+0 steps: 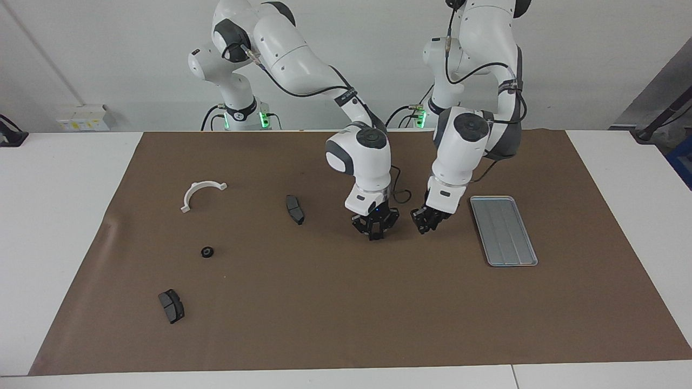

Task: Place bearing gear from tray to pile

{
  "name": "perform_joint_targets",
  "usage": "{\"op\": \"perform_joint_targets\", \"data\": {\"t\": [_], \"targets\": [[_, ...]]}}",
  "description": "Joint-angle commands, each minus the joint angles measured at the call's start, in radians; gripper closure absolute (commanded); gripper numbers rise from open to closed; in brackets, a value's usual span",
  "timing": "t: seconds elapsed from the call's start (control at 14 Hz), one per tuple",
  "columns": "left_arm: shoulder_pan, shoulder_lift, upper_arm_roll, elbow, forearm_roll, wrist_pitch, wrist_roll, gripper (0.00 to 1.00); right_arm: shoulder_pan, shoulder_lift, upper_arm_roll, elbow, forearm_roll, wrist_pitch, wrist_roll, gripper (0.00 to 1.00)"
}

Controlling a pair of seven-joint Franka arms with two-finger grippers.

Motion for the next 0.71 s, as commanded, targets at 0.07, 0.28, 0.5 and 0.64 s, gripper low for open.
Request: {"op": "perform_joint_targets", "data": {"t": [0.07, 0.28, 0.5, 0.64], "targets": [[-0.037, 0.021, 0.014, 0.024, -0.019, 0.029, -0.048, 0.81, -0.010, 0.022, 0.007, 0.021, -0.008, 0.004, 0.021, 1.00], [-0.035, 0.024, 0.014, 0.039, -0.024, 0.031, -0.048, 0.81, -0.026, -0.006, 0.004, 0.021, -0.008, -0.035, 0.021, 1.00], [-0.035, 0.033, 0.014, 0.056, -0.039, 0.029, -0.049, 0.81, -0.070, -0.070, 0.005, -0.007, -0.009, -0.103, 0.006, 1.00], [-0.035, 0.036, 0.014, 0.062, -0.045, 0.031, -0.049, 0.81, -0.122, -0.131, 0.007, -0.044, -0.008, -0.135, -0.052, 1.00]]}}
